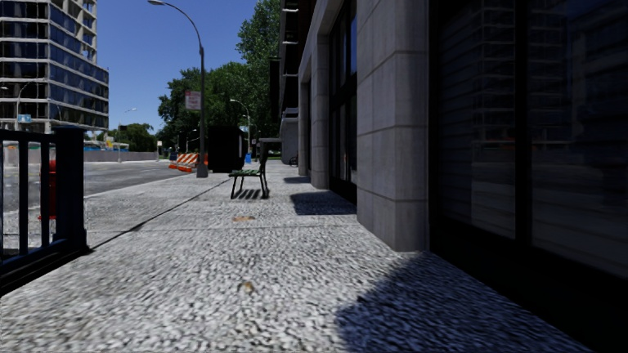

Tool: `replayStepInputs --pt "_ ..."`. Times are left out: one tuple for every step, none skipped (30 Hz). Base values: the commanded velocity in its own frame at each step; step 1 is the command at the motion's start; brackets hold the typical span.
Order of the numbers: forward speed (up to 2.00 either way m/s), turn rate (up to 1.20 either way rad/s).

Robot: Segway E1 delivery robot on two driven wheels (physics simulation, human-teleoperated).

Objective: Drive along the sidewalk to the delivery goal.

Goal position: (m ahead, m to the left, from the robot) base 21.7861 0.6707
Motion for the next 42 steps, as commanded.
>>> replayStepInputs --pt "2.00 0.00" --pt "2.00 0.00" --pt "2.00 0.00" --pt "2.00 0.00" --pt "2.00 0.00" --pt "2.00 0.00" --pt "2.00 0.00" --pt "2.00 0.00" --pt "2.00 0.02" --pt "2.00 0.02" --pt "2.00 0.12" --pt "2.00 0.17" --pt "2.00 0.19" --pt "2.00 0.19" --pt "2.00 0.19" --pt "2.00 0.19" --pt "2.00 0.20" --pt "2.00 0.20" --pt "2.00 0.21" --pt "2.00 0.21" --pt "2.00 0.21" --pt "2.00 0.23" --pt "2.00 0.26" --pt "2.00 0.26" --pt "2.00 0.27" --pt "2.00 0.28" --pt "2.00 0.29" --pt "2.00 0.29" --pt "2.00 0.29" --pt "2.00 0.29" --pt "2.00 0.29" --pt "2.00 0.29" --pt "2.00 0.29" --pt "2.00 0.29" --pt "2.00 0.29" --pt "2.00 0.00" --pt "2.00 0.00" --pt "2.00 0.00" --pt "2.00 0.00" --pt "2.00 0.00" --pt "2.00 0.00" --pt "2.00 0.00"
